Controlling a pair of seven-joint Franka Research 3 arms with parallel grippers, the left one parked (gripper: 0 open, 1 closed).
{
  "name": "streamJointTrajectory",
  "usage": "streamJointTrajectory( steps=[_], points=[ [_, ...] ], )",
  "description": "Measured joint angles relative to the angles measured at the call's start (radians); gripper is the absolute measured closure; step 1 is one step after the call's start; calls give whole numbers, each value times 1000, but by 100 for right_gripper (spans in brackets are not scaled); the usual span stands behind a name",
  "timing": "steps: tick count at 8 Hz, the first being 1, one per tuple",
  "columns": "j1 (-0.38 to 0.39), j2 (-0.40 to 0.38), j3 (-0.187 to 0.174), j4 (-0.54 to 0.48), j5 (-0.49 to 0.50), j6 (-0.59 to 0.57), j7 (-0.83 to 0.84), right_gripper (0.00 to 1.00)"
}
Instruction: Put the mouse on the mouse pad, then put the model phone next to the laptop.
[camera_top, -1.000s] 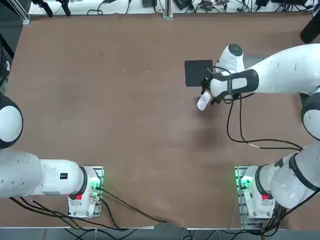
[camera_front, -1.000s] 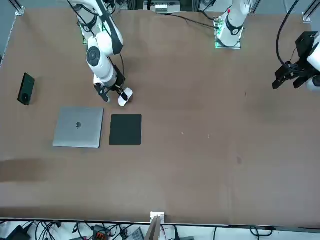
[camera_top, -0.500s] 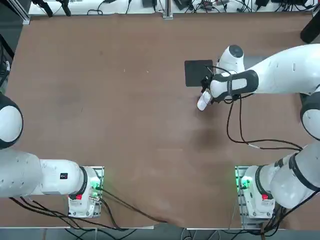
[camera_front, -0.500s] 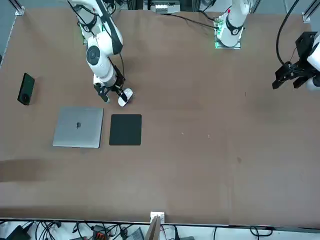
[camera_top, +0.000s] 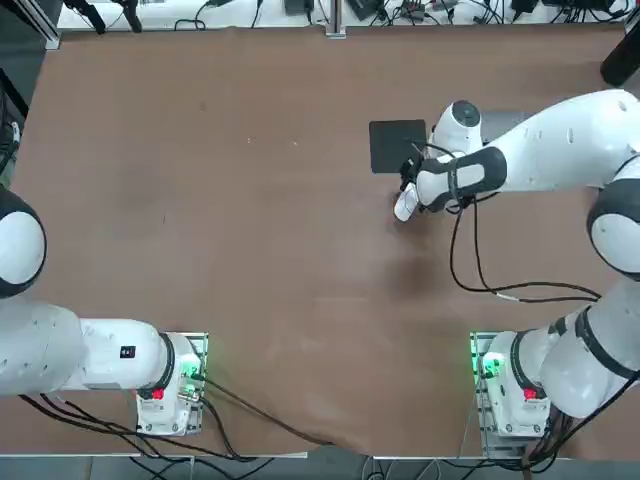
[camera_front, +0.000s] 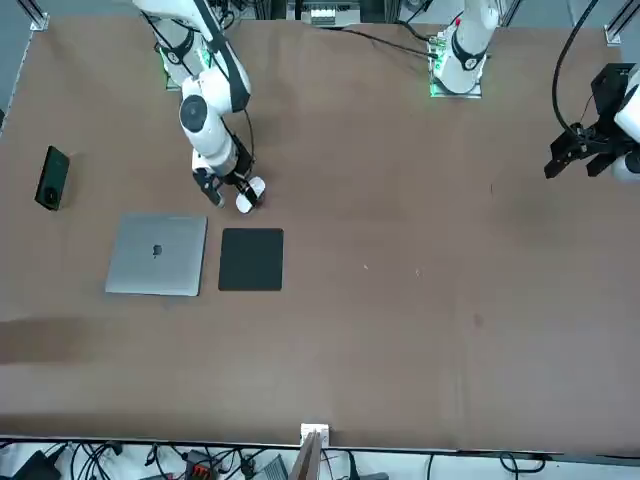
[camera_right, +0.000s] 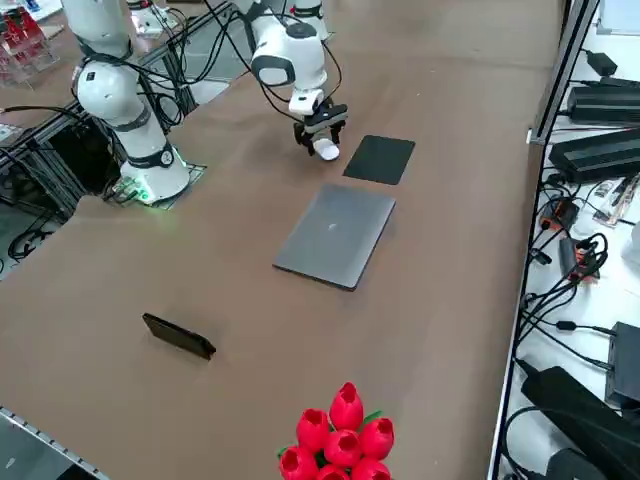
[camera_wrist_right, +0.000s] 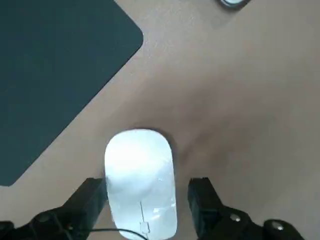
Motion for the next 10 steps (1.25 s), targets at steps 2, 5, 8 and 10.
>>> streamJointTrajectory(
  steps=[2,5,8,10],
  points=[
    [2,2,0,0,0,6,0,0],
    [19,30,0,0,0,42,8,0],
    [19,41,0,0,0,49,15,0],
    [19,42,0,-1,0,50,16,0]
  ],
)
